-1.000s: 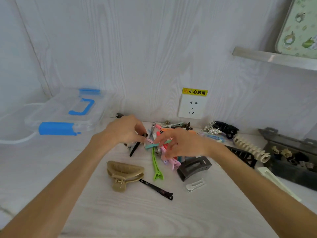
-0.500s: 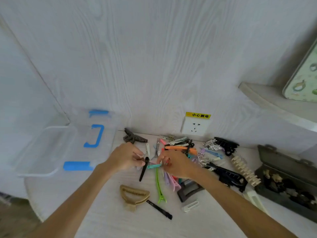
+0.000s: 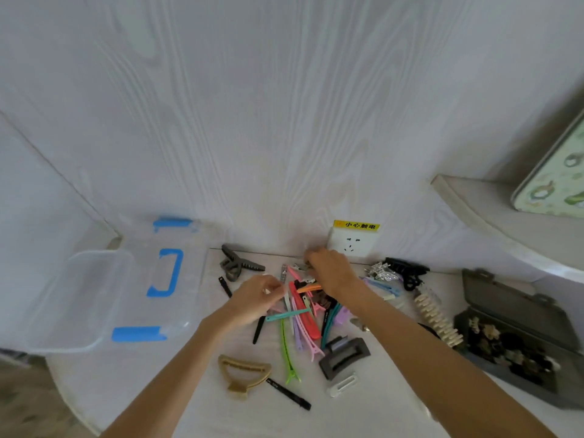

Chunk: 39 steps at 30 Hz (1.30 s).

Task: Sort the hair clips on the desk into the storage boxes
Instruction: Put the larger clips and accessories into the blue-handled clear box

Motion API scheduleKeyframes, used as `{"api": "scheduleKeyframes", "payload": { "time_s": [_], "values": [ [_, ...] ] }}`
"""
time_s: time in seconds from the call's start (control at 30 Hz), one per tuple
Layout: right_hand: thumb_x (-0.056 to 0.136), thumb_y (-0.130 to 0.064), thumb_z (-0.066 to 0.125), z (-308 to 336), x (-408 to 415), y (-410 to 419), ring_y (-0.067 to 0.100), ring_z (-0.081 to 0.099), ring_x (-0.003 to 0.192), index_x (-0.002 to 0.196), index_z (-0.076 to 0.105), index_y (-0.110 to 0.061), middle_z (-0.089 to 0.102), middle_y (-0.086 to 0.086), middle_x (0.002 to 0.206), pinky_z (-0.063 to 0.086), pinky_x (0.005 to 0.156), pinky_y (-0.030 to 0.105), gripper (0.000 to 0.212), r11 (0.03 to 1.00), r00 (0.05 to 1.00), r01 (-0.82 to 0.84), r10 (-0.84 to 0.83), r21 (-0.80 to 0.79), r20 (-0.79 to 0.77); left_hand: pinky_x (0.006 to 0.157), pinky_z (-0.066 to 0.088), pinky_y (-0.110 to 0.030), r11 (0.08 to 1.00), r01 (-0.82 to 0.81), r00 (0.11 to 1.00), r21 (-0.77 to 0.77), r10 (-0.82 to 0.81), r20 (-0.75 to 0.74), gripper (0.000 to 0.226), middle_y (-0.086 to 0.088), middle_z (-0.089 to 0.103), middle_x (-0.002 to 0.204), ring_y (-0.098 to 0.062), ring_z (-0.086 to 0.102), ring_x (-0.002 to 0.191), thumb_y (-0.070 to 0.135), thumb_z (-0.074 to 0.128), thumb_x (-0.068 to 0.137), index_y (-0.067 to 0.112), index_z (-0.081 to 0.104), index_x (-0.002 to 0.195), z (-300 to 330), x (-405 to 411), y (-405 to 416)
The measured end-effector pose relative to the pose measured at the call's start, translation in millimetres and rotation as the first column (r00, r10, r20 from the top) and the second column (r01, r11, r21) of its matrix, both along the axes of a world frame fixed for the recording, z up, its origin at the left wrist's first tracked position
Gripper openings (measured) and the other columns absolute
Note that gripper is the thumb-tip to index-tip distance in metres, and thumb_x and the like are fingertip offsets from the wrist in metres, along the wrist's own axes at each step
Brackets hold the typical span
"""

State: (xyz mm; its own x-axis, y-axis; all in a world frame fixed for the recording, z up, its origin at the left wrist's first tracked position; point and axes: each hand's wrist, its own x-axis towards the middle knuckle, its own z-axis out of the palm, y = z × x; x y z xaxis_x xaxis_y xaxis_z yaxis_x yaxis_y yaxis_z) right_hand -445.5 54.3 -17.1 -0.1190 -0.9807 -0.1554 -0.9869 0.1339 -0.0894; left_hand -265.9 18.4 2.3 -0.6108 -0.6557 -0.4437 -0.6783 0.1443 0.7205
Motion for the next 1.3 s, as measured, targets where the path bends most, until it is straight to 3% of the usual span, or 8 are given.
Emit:
{"api": "scheduleKeyframes", "payload": {
  "time_s": [0.1,0.2,0.37,0.53,0.8,1.07,1.17,1.3],
  "values": [
    [0.091,-0.016,0.049,0.2,-6.0,6.8,0.031,0.062,0.094,0.098,0.063,-0.013,0.066,0.009,0.102,0.044,0.074,0.033,0.016,0.996,0.987,0.088,-0.083,-0.027,0.137,0.071,0.055,-0.032,0.994,-0.025,1.000,0.103,0.026,-0.010,0.018,0.001,0.063,0.087,-0.015,0.066,0.084,0.035,0.053,0.093,0.017,0.057,0.092,-6.1,-6.8,3.8],
    [0.090,-0.019,0.052,2.9,-11.8,21.7,0.024,0.062,0.088,0.092,0.067,-0.016,0.066,0.004,0.095,0.041,0.069,0.031,0.016,0.972,0.945,0.210,-0.172,-0.110,0.279,0.080,0.054,-0.035,0.999,0.044,0.999,-0.028,-0.043,0.008,0.010,0.005,0.064,0.091,-0.016,0.066,0.089,0.033,0.058,0.091,0.023,0.055,0.093,-16.8,-12.2,7.6],
    [0.083,-0.020,0.067,14.6,-17.0,54.6,0.007,0.056,0.070,0.087,0.072,-0.016,0.066,-0.003,0.079,0.041,0.064,0.019,0.008,0.796,0.670,0.588,-0.379,-0.144,0.638,0.075,0.052,-0.036,0.966,0.216,0.972,-0.141,-0.226,-0.060,0.021,0.004,0.066,0.103,-0.024,0.065,0.087,0.018,0.053,0.093,0.024,0.064,0.110,-17.2,-31.0,20.4],
    [0.075,-0.016,0.076,12.0,-17.4,94.7,0.004,0.058,0.059,0.079,0.071,-0.015,0.067,-0.003,0.072,0.046,0.052,0.014,0.006,0.772,0.530,0.635,-0.450,0.015,0.719,0.080,0.053,-0.031,0.879,0.373,0.923,-0.297,-0.383,0.027,0.032,0.003,0.066,0.111,-0.012,0.064,0.088,0.028,0.064,0.087,0.026,0.063,0.119,-22.7,-49.1,13.5],
    [0.085,-0.026,0.064,-4.6,-1.9,90.9,0.018,0.066,0.082,0.090,0.068,-0.017,0.071,0.003,0.091,0.053,0.074,0.032,0.011,0.890,0.767,0.452,-0.421,0.060,0.484,0.082,0.043,-0.023,0.614,0.542,0.828,-0.574,-0.509,0.237,0.038,0.006,0.064,0.108,-0.012,0.062,0.094,0.048,0.060,0.083,0.029,0.063,0.117,-29.9,-60.6,11.9],
    [0.082,-0.016,0.068,6.8,-29.4,106.0,0.012,0.062,0.066,0.078,0.069,-0.020,0.066,-0.002,0.075,0.055,0.072,0.034,0.005,0.806,0.534,0.580,-0.488,0.121,0.690,0.087,0.047,-0.020,0.685,0.491,0.860,-0.538,-0.480,0.173,0.036,0.005,0.064,0.117,-0.009,0.062,0.098,0.038,0.054,0.089,0.024,0.061,0.122,-34.0,-64.8,28.4],
    [0.081,-0.015,0.071,16.6,-46.9,126.7,0.002,0.058,0.045,0.074,0.064,-0.022,0.066,-0.004,0.070,0.054,0.054,0.024,0.012,0.762,0.416,0.625,-0.508,0.168,0.754,0.089,0.049,-0.022,0.668,0.506,0.853,-0.546,-0.481,0.202,0.035,0.005,0.064,0.118,-0.008,0.063,0.099,0.037,0.053,0.090,0.022,0.061,0.121,-28.8,-64.7,31.1],
    [0.083,-0.011,0.068,37.8,-69.9,154.0,0.001,0.059,0.041,0.088,0.064,-0.012,0.065,0.005,0.080,0.053,0.049,0.015,0.007,0.764,0.292,0.610,-0.465,0.211,0.836,0.069,0.046,-0.010,0.839,0.160,0.978,-0.520,-0.207,-0.032,0.026,0.013,0.064,0.095,-0.003,0.060,0.079,0.038,0.061,0.085,0.018,0.064,0.102,-18.9,-58.1,42.3]
  ]
}}
